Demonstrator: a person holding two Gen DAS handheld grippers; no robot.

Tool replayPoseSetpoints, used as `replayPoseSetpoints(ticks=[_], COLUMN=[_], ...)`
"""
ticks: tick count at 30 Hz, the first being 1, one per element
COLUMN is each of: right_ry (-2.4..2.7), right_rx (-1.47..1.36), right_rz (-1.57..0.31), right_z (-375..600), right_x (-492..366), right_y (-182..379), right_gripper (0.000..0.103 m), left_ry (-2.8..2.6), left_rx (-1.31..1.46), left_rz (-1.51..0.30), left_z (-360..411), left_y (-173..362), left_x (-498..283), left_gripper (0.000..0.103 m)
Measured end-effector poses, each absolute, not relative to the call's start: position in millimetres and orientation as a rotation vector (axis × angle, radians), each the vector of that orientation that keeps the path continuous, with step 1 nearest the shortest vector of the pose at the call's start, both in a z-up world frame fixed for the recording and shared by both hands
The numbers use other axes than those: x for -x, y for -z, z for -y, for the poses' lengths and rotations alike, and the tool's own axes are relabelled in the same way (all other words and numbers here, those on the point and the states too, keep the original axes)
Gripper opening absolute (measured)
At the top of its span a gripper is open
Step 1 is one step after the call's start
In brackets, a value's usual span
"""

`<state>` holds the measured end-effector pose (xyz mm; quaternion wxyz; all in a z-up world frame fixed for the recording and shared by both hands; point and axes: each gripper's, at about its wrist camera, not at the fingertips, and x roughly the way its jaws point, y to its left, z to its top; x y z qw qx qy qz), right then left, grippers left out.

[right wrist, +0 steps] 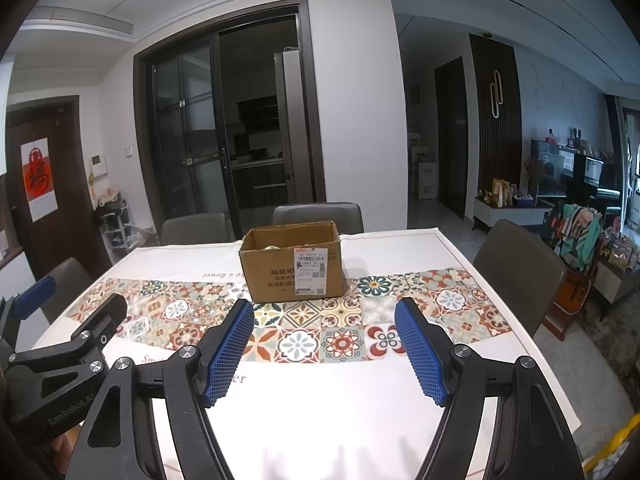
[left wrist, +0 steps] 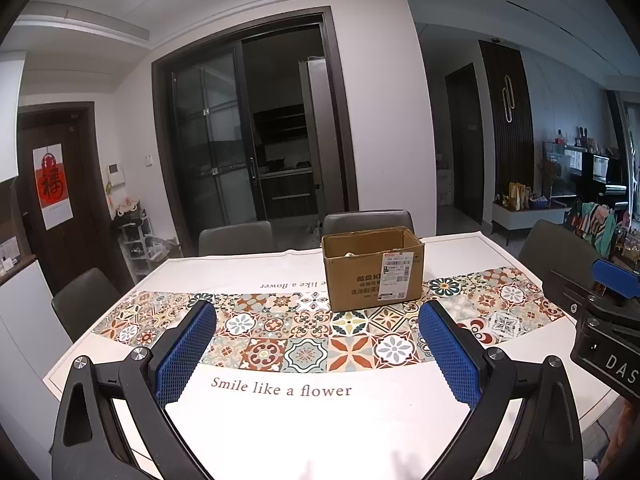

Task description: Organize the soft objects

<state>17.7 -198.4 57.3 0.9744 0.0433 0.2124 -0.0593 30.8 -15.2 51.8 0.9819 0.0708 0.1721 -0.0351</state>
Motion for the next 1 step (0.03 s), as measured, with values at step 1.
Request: replayPoseSetpoints(ticks=[1], right_ry=[0.120], right_rx=[-0.087], right_rz=[-0.428], right_z=[199.4], right_x=[-18.8], right_y=[-56.4], right_gripper=[0.074], left_ry=[0.070], left_rx=[-0.141], left_rz=[-0.347], left_z=[15.6], left_y=[-51.6], left_x=[-30.7], left_gripper=[0.103])
